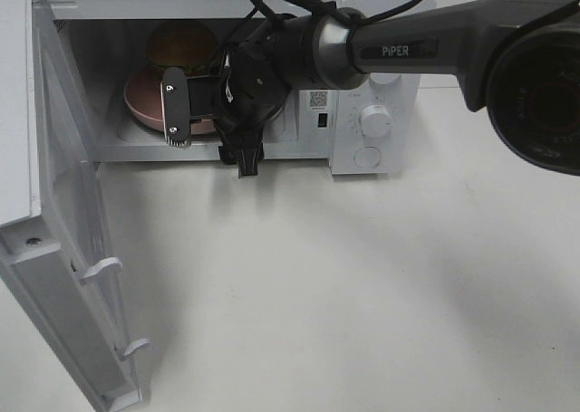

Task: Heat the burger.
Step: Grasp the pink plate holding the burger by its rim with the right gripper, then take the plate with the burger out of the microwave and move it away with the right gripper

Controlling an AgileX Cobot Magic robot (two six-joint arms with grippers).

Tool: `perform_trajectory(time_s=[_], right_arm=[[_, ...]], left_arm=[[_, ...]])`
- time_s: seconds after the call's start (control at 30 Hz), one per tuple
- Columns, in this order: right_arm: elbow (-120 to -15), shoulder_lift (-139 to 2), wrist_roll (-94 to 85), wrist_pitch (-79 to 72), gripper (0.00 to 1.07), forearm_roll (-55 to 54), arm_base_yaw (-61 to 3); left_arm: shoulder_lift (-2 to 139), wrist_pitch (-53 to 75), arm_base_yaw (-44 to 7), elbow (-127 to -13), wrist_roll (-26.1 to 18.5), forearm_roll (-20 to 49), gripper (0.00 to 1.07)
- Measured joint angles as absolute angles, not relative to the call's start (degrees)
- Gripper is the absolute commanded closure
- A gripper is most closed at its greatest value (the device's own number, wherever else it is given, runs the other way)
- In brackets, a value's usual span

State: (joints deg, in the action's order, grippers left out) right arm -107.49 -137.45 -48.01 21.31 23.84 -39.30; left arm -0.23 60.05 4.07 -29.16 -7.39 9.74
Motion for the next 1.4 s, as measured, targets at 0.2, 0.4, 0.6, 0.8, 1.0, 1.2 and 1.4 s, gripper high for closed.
perform_trajectory(time_s=[0.2, 0.4, 0.6, 0.8, 1.0, 1.2, 1.4], right_arm=[[-107.72, -138.14, -48.01, 21.43, 0.42, 23.43, -39.19], [-107.72, -138.08, -48.01, 21.49, 0.76, 23.26, -39.19], [-107.89, -137.45, -48.70, 22.63, 1.03, 21.20, -39.25], [-107.89, -137.28, -53.40, 26.41, 1.07, 18.28, -39.53], [-107.89, -137.22, -57.12, 27.85, 1.07, 17.25, -40.16], [-107.89, -137.11, -59.24, 28.59, 1.07, 17.19, -40.62], [-106.97, -135.50, -62.74, 30.65, 1.07, 17.25, -41.31]], left_arm=[[-0.23, 60.05, 4.07, -29.16, -7.39, 9.74, 0.04], [-0.23, 60.05, 4.07, -29.16, -7.39, 9.74, 0.04], [-0.23, 60.05, 4.07, -29.16, -7.39, 9.74, 0.04], [-0.23, 60.05, 4.07, -29.16, -7.39, 9.74, 0.04], [-0.23, 60.05, 4.07, -29.16, -7.39, 9.74, 0.04], [-0.23, 60.05, 4.07, -29.16, -7.39, 9.74, 0.04], [-0.23, 60.05, 4.07, -29.16, -7.39, 9.74, 0.04]])
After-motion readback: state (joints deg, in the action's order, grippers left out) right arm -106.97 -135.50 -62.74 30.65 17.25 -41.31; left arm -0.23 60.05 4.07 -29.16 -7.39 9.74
